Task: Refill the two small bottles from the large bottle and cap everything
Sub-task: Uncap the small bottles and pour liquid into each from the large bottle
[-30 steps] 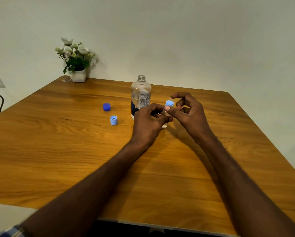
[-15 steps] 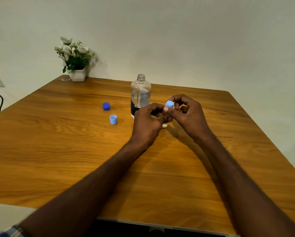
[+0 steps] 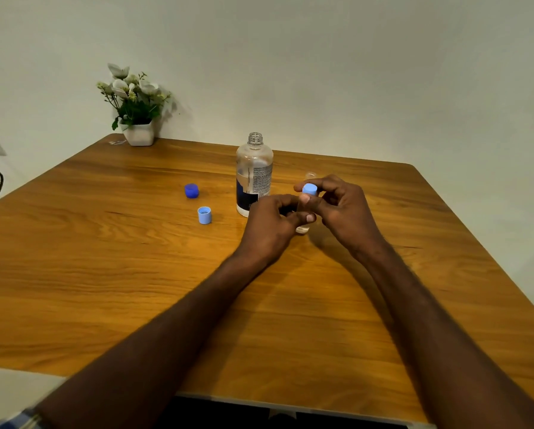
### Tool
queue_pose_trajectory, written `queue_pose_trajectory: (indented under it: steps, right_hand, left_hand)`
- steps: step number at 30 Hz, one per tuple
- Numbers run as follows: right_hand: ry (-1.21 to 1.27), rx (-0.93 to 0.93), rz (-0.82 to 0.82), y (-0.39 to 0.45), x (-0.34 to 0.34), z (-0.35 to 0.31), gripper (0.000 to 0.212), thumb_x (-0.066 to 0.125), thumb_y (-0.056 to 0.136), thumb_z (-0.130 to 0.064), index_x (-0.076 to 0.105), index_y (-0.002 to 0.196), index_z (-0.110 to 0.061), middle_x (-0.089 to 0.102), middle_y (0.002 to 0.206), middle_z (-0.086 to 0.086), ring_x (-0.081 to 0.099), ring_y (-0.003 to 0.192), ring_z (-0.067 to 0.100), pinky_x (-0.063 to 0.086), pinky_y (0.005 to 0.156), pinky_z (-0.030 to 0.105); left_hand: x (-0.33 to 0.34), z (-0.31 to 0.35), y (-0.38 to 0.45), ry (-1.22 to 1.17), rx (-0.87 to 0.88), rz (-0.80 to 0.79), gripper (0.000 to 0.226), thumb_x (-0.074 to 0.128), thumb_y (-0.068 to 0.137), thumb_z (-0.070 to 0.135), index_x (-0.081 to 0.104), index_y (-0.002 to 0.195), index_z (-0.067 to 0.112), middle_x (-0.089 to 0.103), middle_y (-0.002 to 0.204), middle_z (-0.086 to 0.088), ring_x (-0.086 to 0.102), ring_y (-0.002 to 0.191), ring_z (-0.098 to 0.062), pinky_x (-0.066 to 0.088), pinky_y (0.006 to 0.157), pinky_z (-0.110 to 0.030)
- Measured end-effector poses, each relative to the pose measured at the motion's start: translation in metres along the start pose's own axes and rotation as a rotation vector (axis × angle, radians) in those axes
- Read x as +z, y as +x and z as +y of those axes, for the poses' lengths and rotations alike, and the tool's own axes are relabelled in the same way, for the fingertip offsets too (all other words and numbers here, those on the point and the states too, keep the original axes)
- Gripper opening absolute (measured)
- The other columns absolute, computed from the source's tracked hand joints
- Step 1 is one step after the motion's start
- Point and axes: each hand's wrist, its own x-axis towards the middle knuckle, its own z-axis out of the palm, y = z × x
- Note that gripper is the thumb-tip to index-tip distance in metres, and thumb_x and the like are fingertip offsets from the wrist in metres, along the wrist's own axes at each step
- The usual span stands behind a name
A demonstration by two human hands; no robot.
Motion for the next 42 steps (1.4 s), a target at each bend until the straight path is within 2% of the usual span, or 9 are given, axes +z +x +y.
queue_pose_trajectory:
  steps: [4, 9, 14, 18, 21, 27, 33, 38, 42]
  right_hand:
    - [-0.076, -0.014, 0.105, 0.0, 0.002, 0.0, 0.018, 0.082, 0.087, -0.019, 0.081, 0.106, -0.018, 0.072, 0.093, -0.004, 0.062, 0.08, 0.002, 0.047, 0.068, 0.017]
    - [-0.175, -0.01, 0.243, -0.006, 0.017, -0.001, 0.02, 0.085, 0.084, -0.024, 0.083, 0.103, -0.019, 0.074, 0.09, -0.005, 0.065, 0.08, 0.01, 0.046, 0.065, 0.02]
    - [-0.245, 0.053, 0.36, -0.011, 0.027, -0.006, 0.023, 0.086, 0.083, -0.03, 0.083, 0.104, -0.022, 0.071, 0.088, -0.009, 0.063, 0.077, 0.006, 0.041, 0.062, 0.02]
    - [-0.119, 0.048, 0.257, -0.01, 0.022, -0.011, 0.023, 0.085, 0.084, -0.027, 0.081, 0.106, -0.02, 0.074, 0.092, -0.004, 0.066, 0.081, 0.012, 0.052, 0.069, 0.032]
    - [-0.019, -0.01, 0.172, -0.013, 0.02, -0.016, 0.029, 0.08, 0.089, -0.027, 0.078, 0.115, -0.015, 0.075, 0.104, -0.001, 0.063, 0.083, -0.001, 0.049, 0.069, 0.016]
    - [-0.053, -0.097, 0.191, -0.02, 0.033, -0.015, 0.03, 0.064, 0.101, -0.038, 0.073, 0.122, -0.018, 0.074, 0.109, -0.007, 0.066, 0.093, 0.006, 0.052, 0.074, 0.019]
    - [-0.16, -0.092, 0.16, -0.024, 0.051, -0.018, 0.031, 0.069, 0.098, -0.034, 0.069, 0.127, -0.021, 0.067, 0.101, -0.004, 0.064, 0.089, 0.009, 0.056, 0.071, 0.026]
    - [-0.148, 0.013, 0.167, -0.017, 0.074, -0.022, 0.051, 0.075, 0.093, -0.037, 0.057, 0.141, -0.026, 0.061, 0.116, -0.005, 0.061, 0.097, 0.008, 0.053, 0.075, 0.024]
    - [-0.181, 0.107, 0.109, -0.006, 0.089, -0.022, 0.087, 0.081, 0.087, -0.04, 0.032, 0.158, -0.026, 0.054, 0.142, -0.003, 0.055, 0.123, 0.014, 0.052, 0.092, 0.031]
  left_hand:
    - [0.0, 0.003, -0.003, 0.013, 0.012, 0.03, 0.026, 0.078, 0.092, 0.012, 0.08, 0.119, 0.012, 0.08, 0.112, -0.001, 0.07, 0.092, 0.011, 0.053, 0.072, -0.006]
    - [0.003, 0.0, -0.004, 0.086, -0.001, 0.078, 0.023, 0.077, 0.092, 0.013, 0.082, 0.114, 0.016, 0.082, 0.099, 0.002, 0.076, 0.089, -0.008, 0.064, 0.077, -0.035]
    - [0.004, 0.002, -0.006, 0.155, 0.015, 0.083, 0.021, 0.072, 0.095, 0.01, 0.082, 0.113, 0.014, 0.082, 0.096, 0.002, 0.072, 0.077, -0.004, 0.058, 0.067, -0.027]
    - [0.001, 0.005, -0.008, 0.103, -0.012, 0.057, 0.027, 0.072, 0.096, 0.013, 0.079, 0.122, 0.017, 0.081, 0.103, 0.004, 0.074, 0.095, -0.006, 0.064, 0.084, -0.038]
    - [-0.005, 0.007, -0.015, 0.079, -0.02, 0.081, 0.023, 0.074, 0.094, 0.017, 0.081, 0.116, 0.019, 0.081, 0.099, 0.007, 0.075, 0.092, -0.01, 0.063, 0.083, -0.046]
    - [-0.04, 0.008, -0.038, 0.153, -0.032, 0.279, 0.013, 0.082, 0.089, 0.02, 0.081, 0.103, 0.018, 0.077, 0.091, 0.009, 0.067, 0.079, -0.004, 0.046, 0.061, -0.01]
    - [-0.08, -0.005, -0.052, 0.298, -0.091, 0.463, 0.019, 0.084, 0.088, 0.031, 0.078, 0.102, 0.019, 0.073, 0.089, 0.012, 0.066, 0.079, -0.003, 0.052, 0.07, -0.022]
    - [-0.082, -0.008, -0.045, 0.337, -0.12, 0.448, 0.022, 0.084, 0.088, 0.029, 0.078, 0.105, 0.017, 0.074, 0.091, 0.01, 0.067, 0.084, -0.004, 0.054, 0.076, -0.027]
    - [-0.082, -0.01, -0.042, 0.335, -0.124, 0.446, 0.028, 0.084, 0.088, 0.032, 0.078, 0.11, 0.017, 0.072, 0.093, 0.011, 0.067, 0.086, -0.002, 0.056, 0.078, -0.025]
